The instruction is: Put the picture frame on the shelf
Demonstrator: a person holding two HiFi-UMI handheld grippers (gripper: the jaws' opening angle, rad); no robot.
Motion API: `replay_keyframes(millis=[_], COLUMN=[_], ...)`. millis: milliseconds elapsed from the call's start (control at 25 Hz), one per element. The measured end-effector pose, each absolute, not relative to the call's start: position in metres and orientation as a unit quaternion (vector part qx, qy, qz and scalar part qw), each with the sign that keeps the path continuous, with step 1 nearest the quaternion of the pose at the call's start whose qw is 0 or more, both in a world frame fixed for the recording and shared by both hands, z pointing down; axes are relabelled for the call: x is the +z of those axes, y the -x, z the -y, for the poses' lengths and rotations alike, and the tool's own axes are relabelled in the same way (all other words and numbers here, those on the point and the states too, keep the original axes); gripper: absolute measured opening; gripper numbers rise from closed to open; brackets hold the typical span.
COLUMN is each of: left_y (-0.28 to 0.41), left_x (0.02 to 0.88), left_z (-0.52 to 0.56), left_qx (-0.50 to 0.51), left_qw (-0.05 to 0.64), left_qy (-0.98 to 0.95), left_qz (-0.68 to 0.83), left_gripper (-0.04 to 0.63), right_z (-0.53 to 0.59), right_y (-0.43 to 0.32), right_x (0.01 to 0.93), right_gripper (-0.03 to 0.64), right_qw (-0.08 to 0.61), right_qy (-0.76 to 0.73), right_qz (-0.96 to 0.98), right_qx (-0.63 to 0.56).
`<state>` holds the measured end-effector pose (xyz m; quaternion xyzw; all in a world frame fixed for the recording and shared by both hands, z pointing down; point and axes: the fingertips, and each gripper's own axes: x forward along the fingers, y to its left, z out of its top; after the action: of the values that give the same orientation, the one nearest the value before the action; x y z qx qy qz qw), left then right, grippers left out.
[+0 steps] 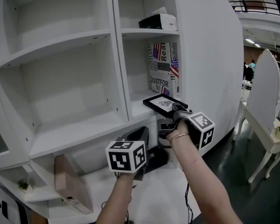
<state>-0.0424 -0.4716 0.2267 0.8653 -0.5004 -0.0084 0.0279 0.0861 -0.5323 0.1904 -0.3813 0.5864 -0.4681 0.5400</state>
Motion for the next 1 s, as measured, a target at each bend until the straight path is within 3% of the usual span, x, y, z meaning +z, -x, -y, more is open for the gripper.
replay_keyframes(millis=[1000], left_y=[0.060], left_x=[0.224], left_z=[0.491], left_qx=[-0.004], left_qw=[0.033], left_qy=[-0.860], left_qz=[0.510], left_gripper=[0.017], right_z=[0.560], right_y=[-0.062], right_x=[0.182], right_gripper=[0.063], right_qw=[0.519], right_qy=[0.399], right_qz=[-0.607], right_qx=[-0.451])
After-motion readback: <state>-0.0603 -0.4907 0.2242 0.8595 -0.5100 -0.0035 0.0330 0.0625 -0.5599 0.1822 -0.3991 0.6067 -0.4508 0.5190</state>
